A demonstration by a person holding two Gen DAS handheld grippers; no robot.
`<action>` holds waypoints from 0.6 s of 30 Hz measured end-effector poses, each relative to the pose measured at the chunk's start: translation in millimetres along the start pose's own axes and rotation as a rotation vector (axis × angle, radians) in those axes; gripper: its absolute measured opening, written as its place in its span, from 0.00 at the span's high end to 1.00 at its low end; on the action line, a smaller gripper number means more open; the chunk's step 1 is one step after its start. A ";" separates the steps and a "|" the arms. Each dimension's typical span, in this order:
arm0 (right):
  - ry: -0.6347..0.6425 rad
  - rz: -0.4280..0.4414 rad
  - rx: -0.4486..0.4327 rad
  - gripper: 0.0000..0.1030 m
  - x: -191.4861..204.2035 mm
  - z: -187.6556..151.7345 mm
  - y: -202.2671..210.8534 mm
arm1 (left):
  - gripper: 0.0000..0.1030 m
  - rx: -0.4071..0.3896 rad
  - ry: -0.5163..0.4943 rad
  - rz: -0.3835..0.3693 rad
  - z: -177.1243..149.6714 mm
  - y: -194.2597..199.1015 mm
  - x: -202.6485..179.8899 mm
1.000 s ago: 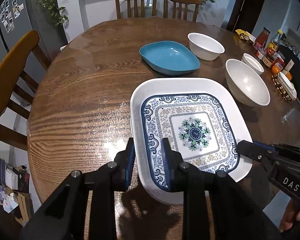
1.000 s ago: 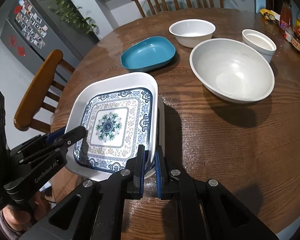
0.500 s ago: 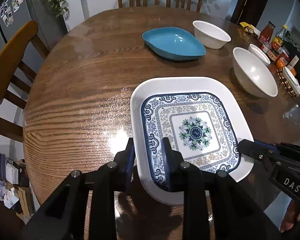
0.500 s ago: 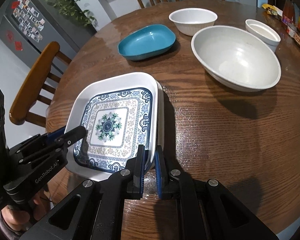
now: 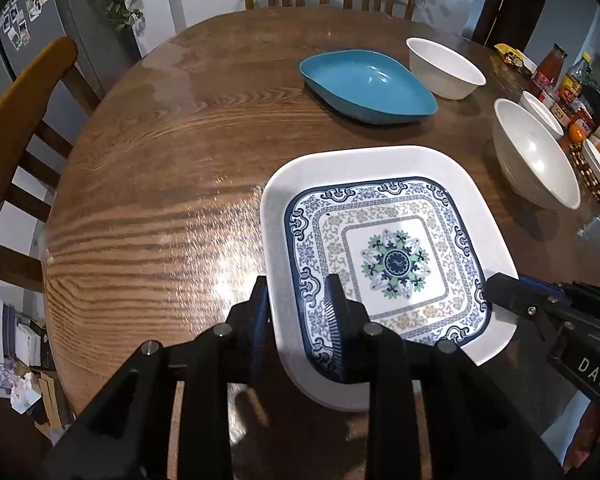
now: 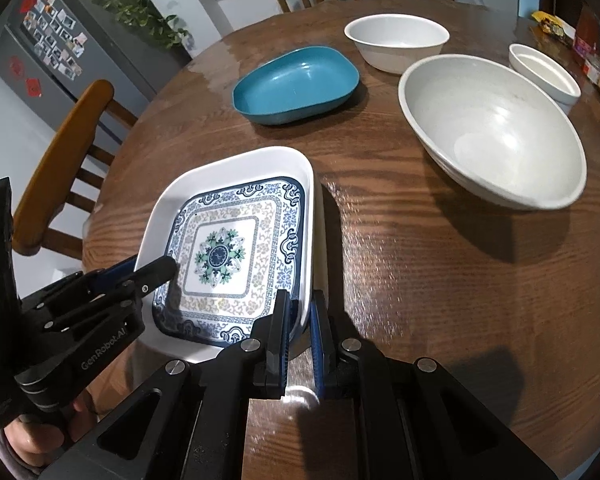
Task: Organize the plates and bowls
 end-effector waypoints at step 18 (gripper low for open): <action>-0.033 -0.015 -0.062 0.87 -4.1 28.5 14.5 | 0.38 -0.076 0.012 0.035 22.9 12.3 12.5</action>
Point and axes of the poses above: each gripper's, at about its wrist camera, not at the fingertips, and y roughly against the way its jaws point, x to its left, z to its top, the point moved 10 cm from there along -y, roughly the way its jaws point, and after that the axes turned 7 degrees about -y, right-handed, at the moved point
